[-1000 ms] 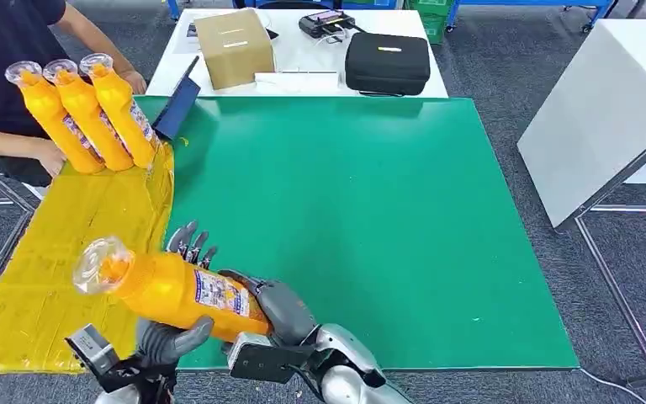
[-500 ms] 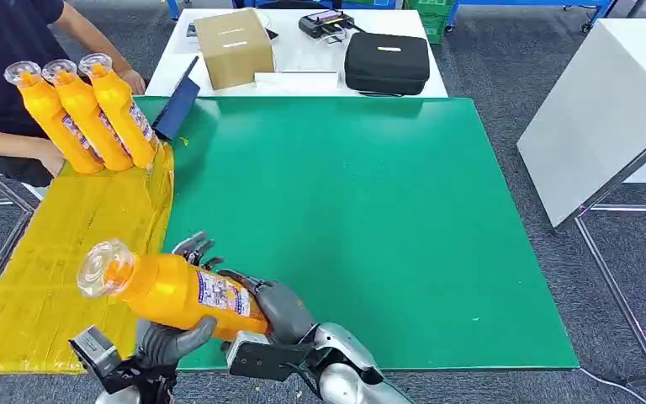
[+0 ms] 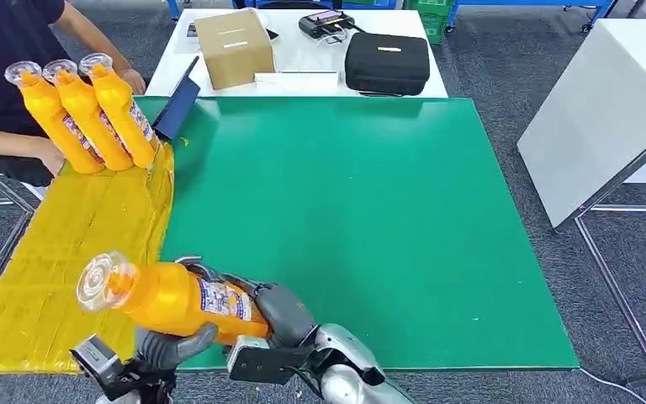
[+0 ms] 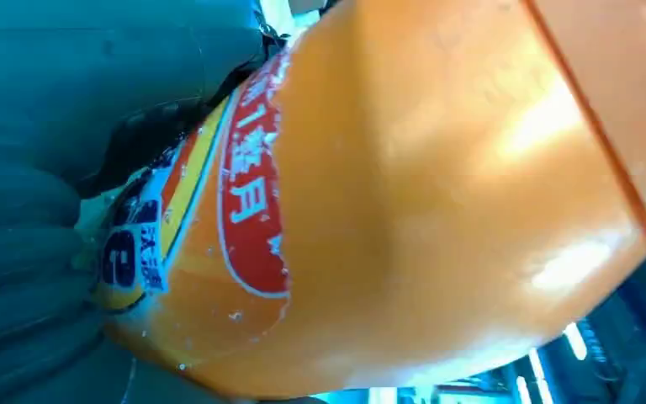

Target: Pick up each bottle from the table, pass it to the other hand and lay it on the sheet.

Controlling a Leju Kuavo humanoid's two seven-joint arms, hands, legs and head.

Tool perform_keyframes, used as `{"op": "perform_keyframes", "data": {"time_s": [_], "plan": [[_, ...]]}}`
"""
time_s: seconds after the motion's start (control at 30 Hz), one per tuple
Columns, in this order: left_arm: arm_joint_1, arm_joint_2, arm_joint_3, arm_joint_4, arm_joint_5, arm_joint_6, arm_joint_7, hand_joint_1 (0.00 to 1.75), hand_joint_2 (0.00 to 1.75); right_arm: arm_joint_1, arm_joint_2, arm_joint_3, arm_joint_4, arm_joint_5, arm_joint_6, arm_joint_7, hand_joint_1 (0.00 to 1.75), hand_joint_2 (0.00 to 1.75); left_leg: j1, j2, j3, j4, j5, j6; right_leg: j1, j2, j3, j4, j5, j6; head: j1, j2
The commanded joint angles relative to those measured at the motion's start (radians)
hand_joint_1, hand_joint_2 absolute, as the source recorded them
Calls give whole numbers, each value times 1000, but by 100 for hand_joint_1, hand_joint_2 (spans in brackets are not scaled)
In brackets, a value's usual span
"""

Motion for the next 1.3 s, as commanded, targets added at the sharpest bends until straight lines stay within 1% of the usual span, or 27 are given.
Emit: {"op": "perform_keyframes", "data": {"time_s": [0.03,0.07,0.1,0.13,0.17,0.23,0.27,0.3,0.33,0.37,0.43,0.6,0.63,0.73,0.77,0.8,0.83,0.87,0.9,0.93,0.97,1.0,1.07,1.13,1.17,1.23,1.3], "plan": [[-6,56,89,-21,-416,341,8,175,175,86,-150,-184,-206,6,-18,21,175,175,0,-4,2,0,-1,0,0,-1,4,-1,-2,-1,0,0],[-2,60,99,-20,-559,459,19,175,175,102,-153,-213,-234,26,-31,25,9,175,0,-3,2,0,0,0,0,-1,3,-1,-1,0,0,0],[5,65,120,-14,-776,631,70,175,175,120,-168,-251,-270,24,-36,29,0,175,-1,-3,1,-1,0,0,-1,-1,2,-1,-1,0,0,0],[11,73,123,-6,-899,719,104,175,175,132,-180,-280,-295,12,-37,28,0,0,0,-3,2,-1,-1,0,-1,0,4,-1,-1,-1,0,0],[13,67,149,14,-1082,831,161,175,175,127,-206,-298,-304,-9,-33,26,0,0,-1,-2,1,-1,0,0,-1,0,2,-1,-1,0,0,0],[13,74,145,21,-1081,838,167,175,175,125,-216,-312,-307,-21,-22,20,0,0,-1,-3,2,-1,0,0,-1,-1,3,-1,0,0,0,0],[5,64,175,41,-1268,907,257,175,175,119,-226,-331,-304,-32,-20,16,0,0,-1,-3,3,-1,0,-1,-1,0,4,-1,-1,-1,1,0],[-7,71,176,58,-1355,907,321,175,175,115,-259,-352,-312,-51,-19,11,0,0,-1,-2,2,-1,0,-1,-1,1,3,-1,0,-1,-1,0],[-13,107,175,61,-1394,907,358,175,175,124,-286,-385,-331,-73,-24,-1,0,0,0,-3,0,0,0,0,0,0,2,-1,0,-1,0,0],[-6,168,228,56,-1394,907,352,175,175,137,-324,-431,-361,-97,-21,-13,0,0,-1,-4,2,0,0,0,-1,-1,3,0,-1,-1,-1,0],[-6,168,228,56,-1394,907,352,175,175,137,-324,-431,-361,-97,-21,-13,0,0,0,-3,3,-1,0,-1,0,0,3,-1,-1,-1,-1,0],[28,192,271,91,-1394,907,354,175,175,215,-422,-594,-480,-173,8,-40,0,0,-1,-2,4,0,-2,-1,-2,2,4,0,-2,-1,0,0],[27,196,271,98,-1394,907,364,175,175,243,-437,-629,-508,-184,20,-47,0,0,-2,-3,2,-1,-1,0,-2,-1,3,0,-2,0,-1,0],[28,203,274,100,-1394,907,367,175,175,249,-437,-637,-514,-186,26,-49,0,0,-1,-5,2,0,-1,0,-1,-2,4,0,-2,0,0,0],[29,220,278,106,-1394,907,370,175,175,260,-433,-645,-520,-184,27,-51,0,0,-1,-4,1,0,-1,0,-2,-2,2,0,-1,0,0,0],[25,258,267,123,-1394,907,392,175,175,261,-429,-653,-520,-175,36,-56,0,0,-1,-3,2,0,-1,0,-1,-1,4,-1,-1,0,0,0],[17,336,233,153,-1394,907,447,175,175,257,-427,-659,-516,-173,44,-59,0,0,-1,-2,0,0,-1,0,-1,0,1,0,-1,0,0,0],[-20,440,109,220,-1394,907,590,175,175,244,-424,-659,-505,-171,54,-63,0,0,-1,-2,1,0,-1,-1,-1,1,3,0,-1,-1,0,0],[-51,480,23,259,-1394,907,673,175,175,238,-424,-658,-500,-168,57,-63,0,0,-1,-3,1,-1,0,-1,-1,-1,1,0,-1,-1,0,0],[-175,561,-317,385,-1394,871,956,175,175,217,-414,-656,-479,-163,78,-63,0,0,-1,-4,2,-1,0,-2,-1,-1,2,0,-1,-2,0,0],[-215,565,-419,440,-1394,862,1025,175,175,200,-411,-648,-463,-161,80,-63,0,0,-2,-9,1,-2,2,-1,-2,-7,2,0,-1,-1,0,0],[-238,553,-486,492,-1394,848,1050,175,175,180,-409,-634,-445,-158,84,-63,0,0,-2,-15,1,-3,4,-1,-2,-12,2,-1,-1,-2,-1,0],[-238,553,-486,492,-1394,848,1050,175,175,180,-409,-634,-445,-158,84,-63,0,0,-2,-13,3,-3,4,-1,-2,-10,-8,-1,-1,-1,0,0],[-238,553,-486,492,-1394,848,1050,175,175,180,-409,-634,-445,-158,84,-63,0,0,-1,-4,1,-2,2,-2,-1,-1,-10,-1,1,-1,0,0],[-233,535,-482,515,-1394,848,1035,175,175,169,-405,-626,-435,-157,85,-63,0,0,-2,-4,0,-3,3,-1,-2,-1,0,-1,1,0,-2,0],[-221,511,-443,537,-1394,831,976,175,175,159,-404,-616,-426,-150,87,-63,0,0,-1,-2,3,-1,1,-1,-1,3,4,0,0,0,1,0],[-230,503,-465,567,-1394,816,971,175,175,145,-403,-601,-414,-138,89,-59,0,0,-1,0,4,-2,1,-1,-2,4,4,0,0,-1,0,0]]}}
